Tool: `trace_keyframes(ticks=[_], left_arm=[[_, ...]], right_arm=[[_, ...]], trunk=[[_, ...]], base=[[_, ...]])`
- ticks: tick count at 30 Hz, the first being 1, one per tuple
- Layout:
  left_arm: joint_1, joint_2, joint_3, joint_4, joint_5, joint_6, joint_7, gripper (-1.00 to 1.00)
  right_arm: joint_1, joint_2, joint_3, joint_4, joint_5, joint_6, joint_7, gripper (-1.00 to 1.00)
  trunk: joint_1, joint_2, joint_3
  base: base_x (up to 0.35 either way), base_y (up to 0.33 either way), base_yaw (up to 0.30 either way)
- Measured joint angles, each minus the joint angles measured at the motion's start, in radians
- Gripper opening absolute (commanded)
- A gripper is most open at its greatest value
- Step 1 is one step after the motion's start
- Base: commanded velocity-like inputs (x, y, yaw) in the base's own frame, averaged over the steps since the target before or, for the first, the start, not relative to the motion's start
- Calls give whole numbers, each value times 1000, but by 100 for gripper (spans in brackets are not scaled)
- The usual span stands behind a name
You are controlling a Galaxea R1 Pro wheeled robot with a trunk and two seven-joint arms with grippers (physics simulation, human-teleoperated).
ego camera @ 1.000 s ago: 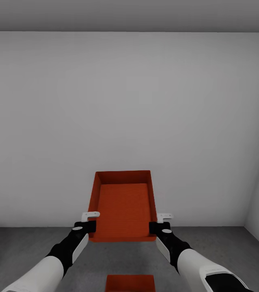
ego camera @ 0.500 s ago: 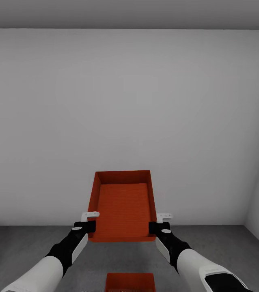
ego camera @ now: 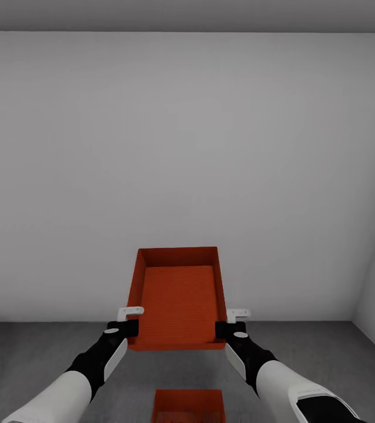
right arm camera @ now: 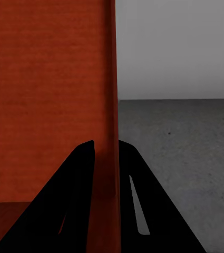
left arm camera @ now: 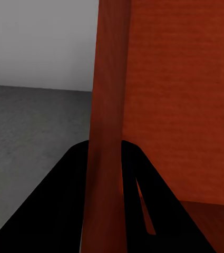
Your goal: Move the two storage containers from the living room to the garage. In the garage, place one container on the floor and stack the other container on top of it (either order is fine).
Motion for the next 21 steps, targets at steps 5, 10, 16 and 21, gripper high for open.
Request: trace_keyframes(ticks=[5,10,16,21], left_arm=[[0,0,0,0,0,0,0,-100],[0,0,0,0,0,0,0,-100],[0,0,0,0,0,0,0,-100],[0,0,0,0,0,0,0,-100]], right_arm=[[0,0,0,0,0,0,0,-100],[0,0,0,0,0,0,0,-100],[0,0,0,0,0,0,0,-100],[0,0,0,0,0,0,0,-100]], trunk=[[0,0,-8],[0,0,-16],[0,0,-26],[0,0,-34]], base=[[0,0,0],[0,0,0],[0,0,0],[0,0,0]])
